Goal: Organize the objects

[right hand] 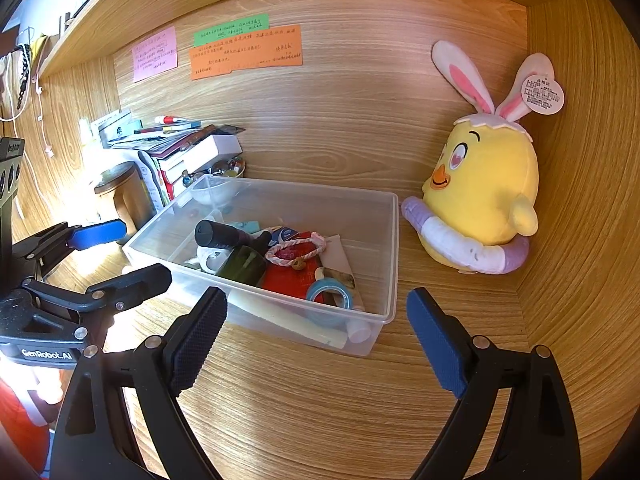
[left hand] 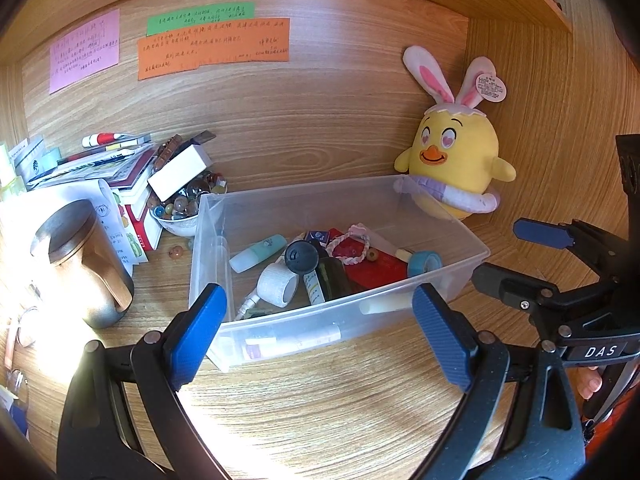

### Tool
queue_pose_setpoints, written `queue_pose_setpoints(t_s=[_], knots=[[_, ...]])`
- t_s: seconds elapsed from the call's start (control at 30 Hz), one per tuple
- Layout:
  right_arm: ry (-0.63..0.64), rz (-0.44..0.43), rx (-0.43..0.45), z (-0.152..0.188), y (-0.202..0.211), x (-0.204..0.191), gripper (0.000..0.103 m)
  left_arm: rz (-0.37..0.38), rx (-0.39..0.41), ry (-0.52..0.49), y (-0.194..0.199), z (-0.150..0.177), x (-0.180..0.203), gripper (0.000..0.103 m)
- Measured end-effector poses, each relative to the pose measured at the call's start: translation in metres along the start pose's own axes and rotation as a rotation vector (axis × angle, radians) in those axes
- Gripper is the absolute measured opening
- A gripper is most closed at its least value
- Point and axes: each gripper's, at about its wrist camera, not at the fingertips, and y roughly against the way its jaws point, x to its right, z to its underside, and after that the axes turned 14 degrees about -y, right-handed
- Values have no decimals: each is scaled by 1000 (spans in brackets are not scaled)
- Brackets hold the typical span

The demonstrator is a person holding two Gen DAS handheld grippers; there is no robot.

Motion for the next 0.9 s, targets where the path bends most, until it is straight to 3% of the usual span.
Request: queue_pose_setpoints(t_s=[0.47,0.67,0.9], knots=[[-4,1,-5,2,0,-2,91,-1,-5,11,-1,2,1,96],[-6,1,4,3,1,-3,98,0,-6,12,-1,2,1,96],[-5,0,5,3,2,-3,99,0,-6,17,-1,3,3,96]])
